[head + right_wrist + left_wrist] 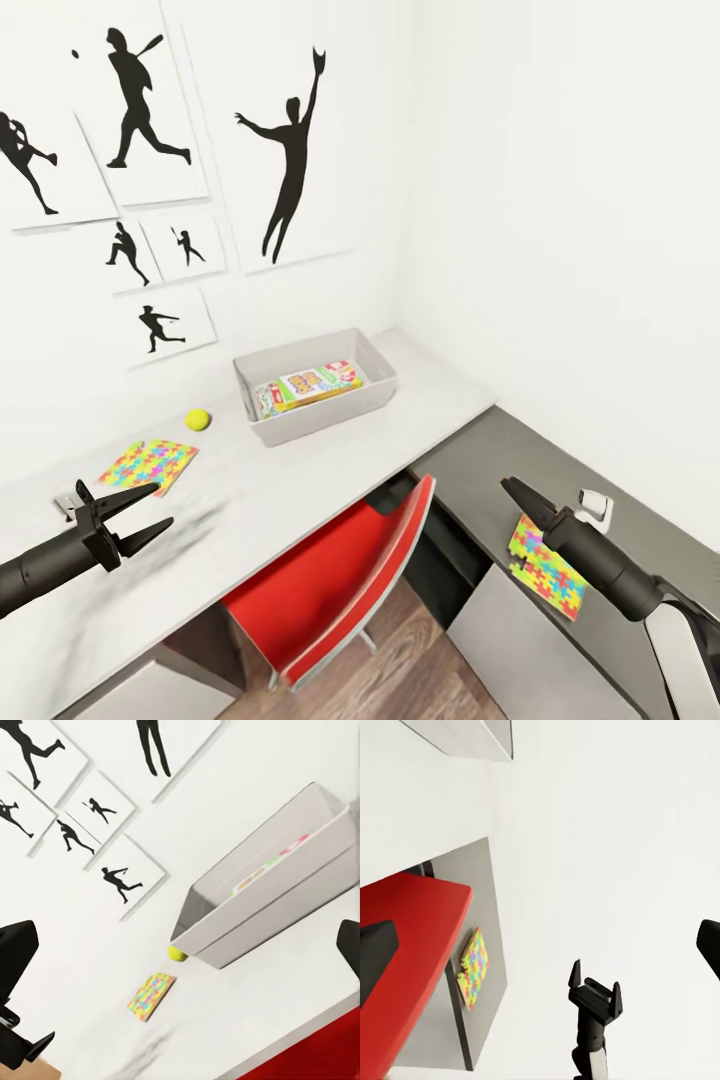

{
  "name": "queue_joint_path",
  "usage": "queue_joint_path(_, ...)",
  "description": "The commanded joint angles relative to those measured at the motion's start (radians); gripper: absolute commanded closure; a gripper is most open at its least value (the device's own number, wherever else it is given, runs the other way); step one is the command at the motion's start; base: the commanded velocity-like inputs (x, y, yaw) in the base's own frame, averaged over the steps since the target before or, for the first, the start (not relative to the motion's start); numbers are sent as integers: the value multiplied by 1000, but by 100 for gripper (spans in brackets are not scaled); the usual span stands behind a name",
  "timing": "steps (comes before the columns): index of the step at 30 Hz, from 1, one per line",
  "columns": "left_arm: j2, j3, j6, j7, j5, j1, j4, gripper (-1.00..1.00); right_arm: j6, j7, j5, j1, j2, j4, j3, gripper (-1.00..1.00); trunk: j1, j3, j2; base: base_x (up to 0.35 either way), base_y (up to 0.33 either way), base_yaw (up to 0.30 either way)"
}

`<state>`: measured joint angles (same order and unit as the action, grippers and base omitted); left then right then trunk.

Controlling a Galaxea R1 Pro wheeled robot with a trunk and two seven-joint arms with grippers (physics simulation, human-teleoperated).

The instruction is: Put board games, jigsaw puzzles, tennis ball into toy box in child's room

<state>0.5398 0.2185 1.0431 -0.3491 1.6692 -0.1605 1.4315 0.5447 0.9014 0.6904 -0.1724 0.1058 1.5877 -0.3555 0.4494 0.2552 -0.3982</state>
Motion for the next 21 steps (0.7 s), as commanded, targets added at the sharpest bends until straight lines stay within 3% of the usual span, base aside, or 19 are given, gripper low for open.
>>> queue_joint_path(1,0,1,3,-8,-8,-1,0,-100,8,1,6,-1,0,0,0,-100,1,0,-2,0,1,-135)
queue_joint_path(21,0,2,3,-8,-8,-1,0,-100,8,1,6,-1,0,0,0,-100,1,-32,-2,0,0,-138)
